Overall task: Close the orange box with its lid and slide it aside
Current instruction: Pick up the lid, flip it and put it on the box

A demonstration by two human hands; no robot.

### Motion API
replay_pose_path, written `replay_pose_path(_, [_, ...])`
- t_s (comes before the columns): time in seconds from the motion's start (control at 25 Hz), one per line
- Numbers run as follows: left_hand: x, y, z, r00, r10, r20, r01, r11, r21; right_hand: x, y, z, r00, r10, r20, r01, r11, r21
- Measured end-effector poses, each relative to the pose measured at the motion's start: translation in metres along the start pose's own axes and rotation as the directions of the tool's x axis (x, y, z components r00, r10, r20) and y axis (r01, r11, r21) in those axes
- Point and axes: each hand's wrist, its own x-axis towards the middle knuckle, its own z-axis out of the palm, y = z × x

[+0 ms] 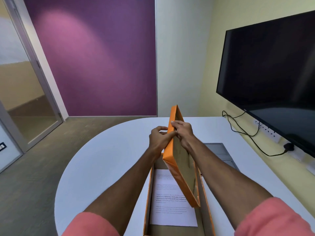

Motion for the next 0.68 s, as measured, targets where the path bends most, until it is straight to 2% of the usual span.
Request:
replay_pose_path(0.08, [0.001, 0.004, 0.004, 0.995, 0.059, 0.077, -0.058, 0.998, -0.025, 0.005, -0.004, -0.005, 0.998, 0.015, -0.055, -0.012, 0.998, 0.06])
replay_pose_path(0.16, [0.001, 0.003, 0.004, 0.984, 0.044, 0.171, -0.028, 0.995, -0.097, 0.009, -0.011, -0.011, 0.993, 0.028, -0.113, -0.014, 0.992, 0.123])
replay_pose_path(0.28, [0.011, -0.013, 0.002, 0.985, -0.044, 0.164, 0.059, 0.994, -0.088, 0.006, -0.022, -0.017, 0.988, 0.028, -0.153, 0.001, 0.983, 0.184])
replay_pose_path(0.4, [0.015, -0.033, -0.006, 0.966, -0.186, 0.179, 0.204, 0.975, -0.09, 0.002, -0.031, -0.022, 0.995, 0.031, -0.096, -0.004, 0.963, 0.271])
replay_pose_path(0.52, [0.019, -0.05, -0.019, 0.931, -0.29, 0.221, 0.306, 0.951, -0.044, 0.004, -0.039, -0.029, 0.996, 0.087, -0.026, -0.071, 0.922, 0.38])
replay_pose_path(0.68, [0.028, -0.059, -0.037, 0.855, -0.457, 0.245, 0.495, 0.86, -0.123, 0.004, -0.031, -0.043, 0.985, 0.165, 0.056, -0.174, 0.908, 0.381])
